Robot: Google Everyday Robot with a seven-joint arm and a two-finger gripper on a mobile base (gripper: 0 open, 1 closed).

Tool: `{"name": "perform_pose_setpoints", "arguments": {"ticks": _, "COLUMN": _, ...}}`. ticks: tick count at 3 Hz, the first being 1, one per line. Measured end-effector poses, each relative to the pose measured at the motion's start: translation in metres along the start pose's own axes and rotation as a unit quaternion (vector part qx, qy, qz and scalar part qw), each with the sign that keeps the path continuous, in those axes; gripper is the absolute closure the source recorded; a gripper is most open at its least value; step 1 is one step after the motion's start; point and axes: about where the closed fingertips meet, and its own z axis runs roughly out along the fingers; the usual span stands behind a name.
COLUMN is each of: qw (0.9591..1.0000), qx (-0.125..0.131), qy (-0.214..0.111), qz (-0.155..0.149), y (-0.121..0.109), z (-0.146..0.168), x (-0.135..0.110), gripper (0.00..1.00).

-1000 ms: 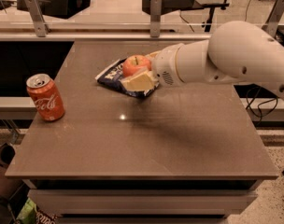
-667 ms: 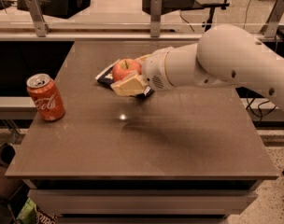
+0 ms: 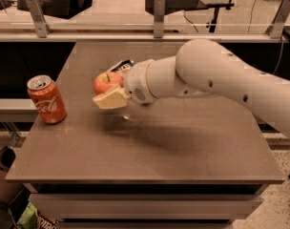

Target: Move apple near coke can

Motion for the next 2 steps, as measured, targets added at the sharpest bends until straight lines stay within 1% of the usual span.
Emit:
{"name": "perform_pose_setpoints", "arguments": {"ticks": 1, "qw": 0.9996, "qx": -0.021, "qy": -0.015, "qz": 0.008, "y": 0.019, "z": 0.020, "x": 0.009, "gripper": 1.00}}
{"name": "perform_pose_setpoints", "arguments": {"ticks": 2, "qw": 0.9986, "qx": -0.045, "qy": -0.026, "qz": 0.007, "y": 0.047, "z": 0.033, "x": 0.012, "gripper": 1.00}}
